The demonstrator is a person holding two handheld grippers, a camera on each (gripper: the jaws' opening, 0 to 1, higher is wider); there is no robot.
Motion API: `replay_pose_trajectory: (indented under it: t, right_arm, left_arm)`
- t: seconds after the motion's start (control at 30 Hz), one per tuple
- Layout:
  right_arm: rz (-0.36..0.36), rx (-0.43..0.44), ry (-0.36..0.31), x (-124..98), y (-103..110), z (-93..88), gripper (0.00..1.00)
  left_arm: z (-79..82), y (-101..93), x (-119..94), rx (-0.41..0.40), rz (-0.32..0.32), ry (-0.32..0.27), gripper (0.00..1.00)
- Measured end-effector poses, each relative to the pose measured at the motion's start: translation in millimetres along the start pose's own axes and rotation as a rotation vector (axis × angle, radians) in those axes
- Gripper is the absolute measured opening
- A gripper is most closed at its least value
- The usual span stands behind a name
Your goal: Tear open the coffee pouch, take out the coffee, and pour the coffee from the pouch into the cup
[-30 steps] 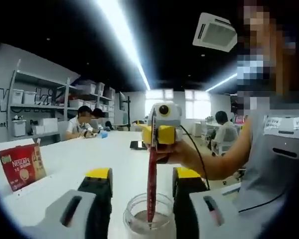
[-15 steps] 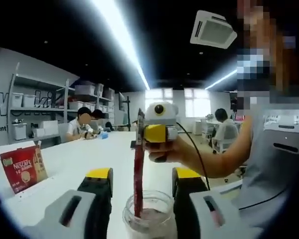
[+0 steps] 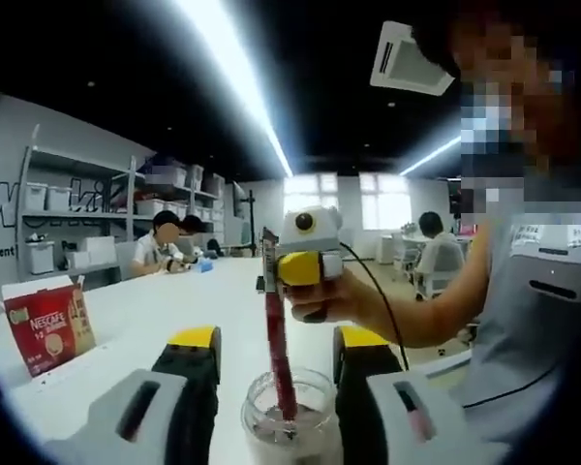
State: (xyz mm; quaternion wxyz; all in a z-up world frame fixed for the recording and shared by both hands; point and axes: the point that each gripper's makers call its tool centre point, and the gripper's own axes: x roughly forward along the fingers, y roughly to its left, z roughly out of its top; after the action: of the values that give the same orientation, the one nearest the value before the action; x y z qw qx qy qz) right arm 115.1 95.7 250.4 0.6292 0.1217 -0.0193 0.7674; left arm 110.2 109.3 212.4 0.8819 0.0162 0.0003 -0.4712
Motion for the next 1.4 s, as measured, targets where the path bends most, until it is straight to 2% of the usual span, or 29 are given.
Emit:
replay_pose_trajectory:
  t: [0.03,0.07,0.1,0.13,0.17,0.2,0.23,0.27,0.3,0.37,0.43,0.47,0.57,0.6,0.63,0.7,0.73,0.77,0.8,0.83,0.87,0.9,0.97,1.0,1.03,1.07,1.1,1.17,1.4]
  right_arm:
    - [-0.02,-0.079,0.057,0,-2,-8.4,0.01]
    - [0.079,-0.009,0.03,2,14,-5.2,0.01]
    - [0.021,0.004,0.01,2,4,-1.7,0.01]
    - [-0.031,-0.063,0.06,2,-5,-8.9,0.01]
    - [0.009,-0.052,0.054,4,2,-9.0,0.01]
    - [-0.02,0.002,-0.006,3,-5,0.0,0.01]
    - [-0.087,-0.012,0.006,0,-17,-1.9,0.01]
    - [-0.069,-0.018,0.019,0,-14,-3.8,0.01]
    - [0.023,-0.005,0.022,3,3,-4.3,0.01]
    - [-0.039,-0.029,0.018,2,-5,-2.8,0.01]
    - [0.09,0.0,0.003,4,18,-1.4,0.01]
    - [0.097,-0.001,-0.008,4,19,0.0,0.01]
    - [-0.035,-0.071,0.0,2,-7,-3.5,0.01]
    - [0.025,-0.012,0.022,1,1,-8.5,0.01]
    - [0.089,0.065,-0.012,2,11,-3.5,0.01]
    - [0.021,0.002,0.018,3,1,-7.3,0.01]
    - [0.06,0.034,0.021,3,7,-7.3,0.01]
    - [0.028,0.056,0.015,2,2,-6.0,0.01]
    - [-0.089,-0.019,0.05,0,-17,-10.0,0.01]
    - [-0.033,-0.066,0.074,2,-6,-13.0,0.01]
    - [-0.002,0.01,0.008,2,-1,-3.2,0.01]
    - [-0.083,-0.005,0.02,-2,-15,-4.1,0.01]
    - [0.041,0.04,-0.002,-1,7,-0.1,0.01]
    - [-0.08,0.01,0.034,-3,-13,-4.9,0.01]
    - [-0.051,-0.041,0.069,-3,-8,-9.8,0.01]
    - [0.004,0.022,0.018,-3,2,-2.6,0.01]
    - [-0.059,0.019,0.003,-5,-9,0.0,0.01]
    - [-0.017,0.003,0.02,-6,1,-2.1,0.01]
    - [-0.03,-0.027,-0.027,-9,12,13.5,0.01]
  left_arm:
    - [0.5,0.2,0,-0.002,0.0,-0.002,0.48]
    - [0.7,0.7,-1,-0.002,0.002,-0.002,0.48]
    - [0.6,1.0,-1,-0.001,0.004,-0.002,0.48]
    - [0.3,1.4,-1,-0.002,0.005,-0.001,0.48]
    - [-0.1,1.7,-2,-0.001,0.006,0.0,0.48]
    - [-0.3,1.8,-2,0.0,0.007,0.001,0.48]
    - [-0.6,1.9,-1,0.002,0.007,0.002,0.47]
    - [-0.8,1.8,-1,0.002,0.007,0.002,0.47]
    - [-0.7,0.9,0,0.002,0.002,-0.001,0.47]
    - [-2.0,1.2,2,-0.005,0.0,0.001,0.47]
    - [-4.8,1.5,3,0.001,0.001,0.015,0.47]
    - [-4.8,1.5,3,0.001,0.0,0.017,0.47]
    - [-1.6,1.7,1,0.005,0.003,0.013,0.46]
    - [0.1,1.5,0,0.004,0.004,0.006,0.46]
    - [0.5,1.6,0,0.002,0.004,0.004,0.46]
    - [-0.4,2.3,0,0.002,0.006,0.006,0.46]
    - [-1.6,2.7,0,0.004,0.008,0.01,0.46]
    - [-2.4,2.8,0,0.006,0.009,0.012,0.46]
    - [-2.8,2.9,0,0.006,0.009,0.013,0.46]
    - [-2.9,2.7,0,0.006,0.01,0.013,0.46]
    - [-2.5,2.2,0,0.006,0.008,0.011,0.46]
    - [-2.2,1.9,0,0.004,0.007,0.01,0.46]
    - [-2.5,2.3,0,0.006,0.008,0.011,0.46]
    - [-2.7,2.7,0,0.001,0.008,0.01,0.46]
    - [-3.1,2.8,0,0.001,0.008,0.011,0.46]
    - [-3.7,2.9,0,0.003,0.009,0.013,0.45]
    - [-4.0,2.8,0,0.003,0.008,0.014,0.45]
    - [-4.5,2.3,0,-0.001,0.007,0.013,0.45]
    - [-0.6,0.9,-7,-0.024,0.039,-0.046,0.34]
